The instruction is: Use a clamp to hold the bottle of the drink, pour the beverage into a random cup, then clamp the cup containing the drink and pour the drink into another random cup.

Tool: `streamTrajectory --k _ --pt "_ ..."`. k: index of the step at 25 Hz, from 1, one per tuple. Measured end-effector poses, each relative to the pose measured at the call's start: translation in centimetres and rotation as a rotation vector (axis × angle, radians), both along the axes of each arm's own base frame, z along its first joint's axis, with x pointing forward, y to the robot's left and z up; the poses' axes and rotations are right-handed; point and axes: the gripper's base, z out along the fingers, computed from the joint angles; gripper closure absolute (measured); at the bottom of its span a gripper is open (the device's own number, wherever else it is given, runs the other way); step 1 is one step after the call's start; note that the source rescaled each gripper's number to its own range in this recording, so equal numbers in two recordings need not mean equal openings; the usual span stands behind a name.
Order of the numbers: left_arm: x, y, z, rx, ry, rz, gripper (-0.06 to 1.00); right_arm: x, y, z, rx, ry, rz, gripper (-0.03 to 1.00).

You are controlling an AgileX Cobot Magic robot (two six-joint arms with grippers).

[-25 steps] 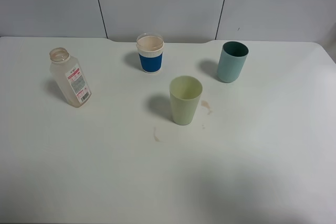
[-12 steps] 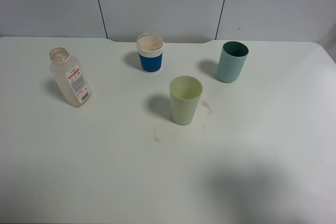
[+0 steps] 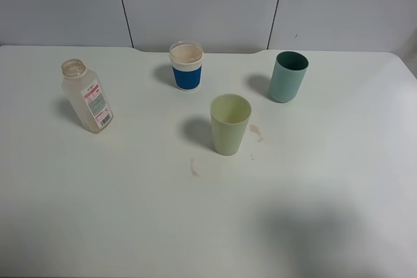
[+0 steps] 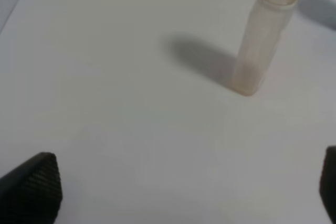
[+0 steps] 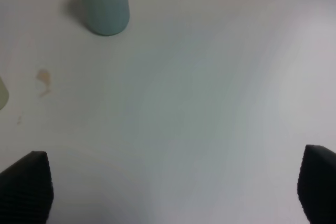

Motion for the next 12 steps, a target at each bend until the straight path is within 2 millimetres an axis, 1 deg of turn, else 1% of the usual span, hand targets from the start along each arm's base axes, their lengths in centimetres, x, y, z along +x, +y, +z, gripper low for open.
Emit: streamTrajectory --k 12 --pt "0.0 0.0 0.0 0.0 0.0 0.0 -0.06 0.01 0.0 -0.03 0.0 0.001 0.0 0.17"
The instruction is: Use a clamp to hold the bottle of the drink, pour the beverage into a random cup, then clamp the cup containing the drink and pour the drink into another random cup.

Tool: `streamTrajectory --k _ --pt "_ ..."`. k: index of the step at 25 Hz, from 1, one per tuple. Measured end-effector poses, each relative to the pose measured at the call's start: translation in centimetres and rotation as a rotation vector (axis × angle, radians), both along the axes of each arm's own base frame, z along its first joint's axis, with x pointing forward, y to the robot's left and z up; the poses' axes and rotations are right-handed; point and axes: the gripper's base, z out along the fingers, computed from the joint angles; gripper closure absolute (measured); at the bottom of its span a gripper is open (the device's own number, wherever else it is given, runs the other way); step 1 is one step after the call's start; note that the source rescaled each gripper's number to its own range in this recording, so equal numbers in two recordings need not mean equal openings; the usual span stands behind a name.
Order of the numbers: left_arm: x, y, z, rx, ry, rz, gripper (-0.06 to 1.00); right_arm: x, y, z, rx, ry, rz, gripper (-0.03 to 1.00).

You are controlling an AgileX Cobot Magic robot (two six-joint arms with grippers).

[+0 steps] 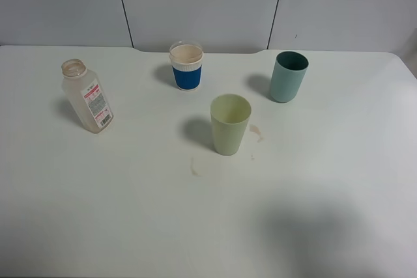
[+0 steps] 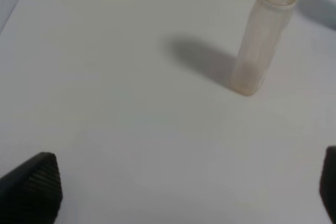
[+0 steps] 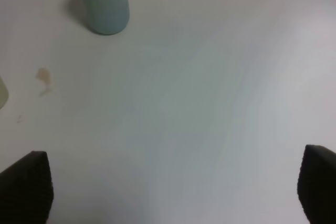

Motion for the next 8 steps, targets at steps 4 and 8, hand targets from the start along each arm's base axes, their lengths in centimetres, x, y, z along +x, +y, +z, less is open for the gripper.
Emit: streamTrajectory --k 4,8 --pt "0.0 0.0 0.0 0.0 0.0 0.0 -0.06 0.0 0.0 0.0 0.0 0.0 0.0 0.17" --pt "0.0 0.0 0.0 0.0 0.0 0.0 -0.06 0.0 0.0 0.0 0.0 0.0 0.0 0.17"
